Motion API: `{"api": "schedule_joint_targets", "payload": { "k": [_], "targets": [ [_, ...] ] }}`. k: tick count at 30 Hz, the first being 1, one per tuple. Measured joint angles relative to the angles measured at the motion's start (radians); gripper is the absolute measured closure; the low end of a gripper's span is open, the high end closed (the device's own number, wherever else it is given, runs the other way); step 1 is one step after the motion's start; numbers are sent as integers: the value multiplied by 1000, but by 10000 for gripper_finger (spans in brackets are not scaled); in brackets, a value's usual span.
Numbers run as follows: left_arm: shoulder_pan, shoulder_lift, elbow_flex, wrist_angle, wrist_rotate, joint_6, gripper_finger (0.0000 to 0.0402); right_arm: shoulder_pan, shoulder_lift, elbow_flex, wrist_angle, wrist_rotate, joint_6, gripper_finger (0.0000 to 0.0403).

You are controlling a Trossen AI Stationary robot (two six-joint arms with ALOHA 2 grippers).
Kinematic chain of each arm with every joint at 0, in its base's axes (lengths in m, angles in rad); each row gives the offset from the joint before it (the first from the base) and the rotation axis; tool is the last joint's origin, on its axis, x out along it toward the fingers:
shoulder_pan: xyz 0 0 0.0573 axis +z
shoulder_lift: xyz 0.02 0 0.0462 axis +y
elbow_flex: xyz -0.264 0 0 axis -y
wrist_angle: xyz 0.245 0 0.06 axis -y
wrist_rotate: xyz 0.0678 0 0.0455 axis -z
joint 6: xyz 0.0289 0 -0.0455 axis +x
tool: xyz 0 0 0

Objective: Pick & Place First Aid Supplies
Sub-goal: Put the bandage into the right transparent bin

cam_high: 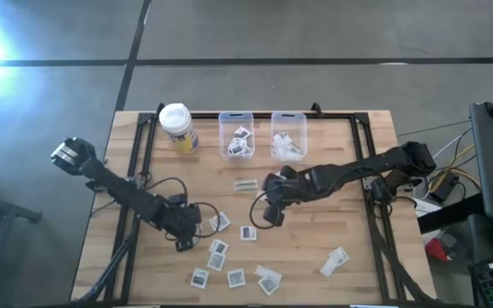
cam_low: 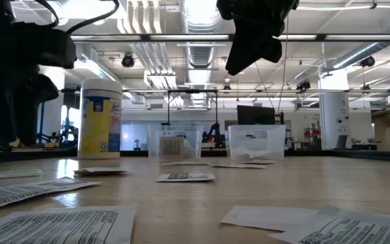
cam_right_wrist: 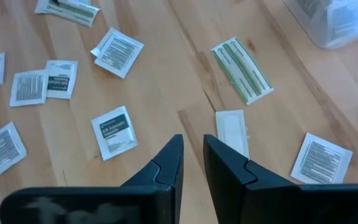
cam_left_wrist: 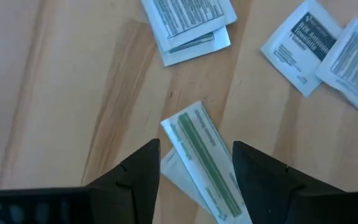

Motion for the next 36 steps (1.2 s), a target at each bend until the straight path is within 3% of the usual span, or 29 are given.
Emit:
{"api": "schedule_joint_targets", "payload": {
  "k": [9, 23, 36],
  "targets": [
    [1, 100, -5, 37, -80, 23, 209, 0, 0, 0, 1, 1, -2, 343],
    [6, 169, -13, 68, -79, -42, 212, 0, 1, 0, 6, 1, 0, 350],
    [7, 172, -12, 67, -75, -34, 318, 0, 1, 0, 8, 1, 3, 348]
  ]
}}
